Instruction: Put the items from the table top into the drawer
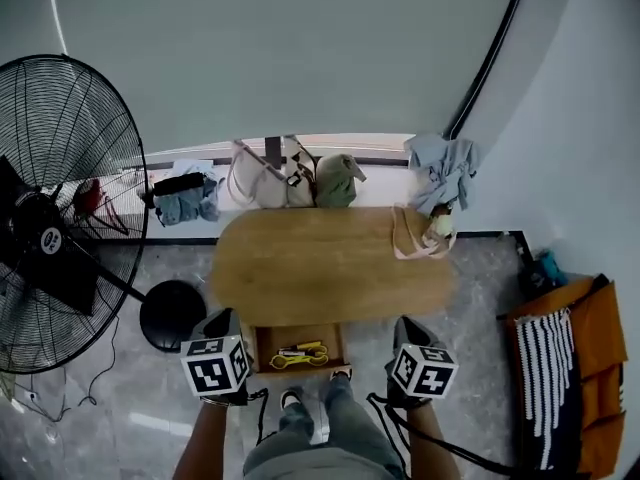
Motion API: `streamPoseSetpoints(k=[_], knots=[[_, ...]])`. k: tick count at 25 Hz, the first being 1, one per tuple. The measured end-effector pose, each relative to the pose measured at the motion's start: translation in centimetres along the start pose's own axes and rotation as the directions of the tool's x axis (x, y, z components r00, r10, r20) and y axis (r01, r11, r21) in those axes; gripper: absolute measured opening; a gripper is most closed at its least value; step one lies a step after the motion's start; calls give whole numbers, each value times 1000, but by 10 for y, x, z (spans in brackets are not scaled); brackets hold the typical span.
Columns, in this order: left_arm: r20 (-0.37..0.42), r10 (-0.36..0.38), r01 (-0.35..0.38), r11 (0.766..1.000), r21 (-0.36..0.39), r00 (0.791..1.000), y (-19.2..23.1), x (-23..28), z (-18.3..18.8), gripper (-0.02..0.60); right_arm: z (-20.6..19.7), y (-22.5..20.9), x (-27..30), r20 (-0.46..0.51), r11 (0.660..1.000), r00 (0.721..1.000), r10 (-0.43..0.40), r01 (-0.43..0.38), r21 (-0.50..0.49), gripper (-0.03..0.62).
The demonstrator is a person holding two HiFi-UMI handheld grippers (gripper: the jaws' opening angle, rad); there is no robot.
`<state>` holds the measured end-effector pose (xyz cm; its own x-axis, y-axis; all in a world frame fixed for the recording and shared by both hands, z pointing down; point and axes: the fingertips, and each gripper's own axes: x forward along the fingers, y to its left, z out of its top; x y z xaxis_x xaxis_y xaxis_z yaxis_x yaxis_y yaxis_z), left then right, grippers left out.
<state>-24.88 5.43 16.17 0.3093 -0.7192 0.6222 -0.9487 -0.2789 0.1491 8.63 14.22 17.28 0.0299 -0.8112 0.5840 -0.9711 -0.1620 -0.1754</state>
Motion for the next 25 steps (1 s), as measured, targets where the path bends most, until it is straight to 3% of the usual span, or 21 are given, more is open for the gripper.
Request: streamPoseSetpoints(k=[7,16,25], knots=[[31,-2,1,1000,9,1000,-6,-6,11,3,2,-2,-10,20,998,998,-54,55,-19,5],[37,-32,31,999,14,999,-31,-1,16,3,15,-10,-19,37,997,998,-57,58,-42,5],[39,-38,37,999,33,998,-41,2,24,3,33,-14,-24,67,998,996,-58,58,-5,5]])
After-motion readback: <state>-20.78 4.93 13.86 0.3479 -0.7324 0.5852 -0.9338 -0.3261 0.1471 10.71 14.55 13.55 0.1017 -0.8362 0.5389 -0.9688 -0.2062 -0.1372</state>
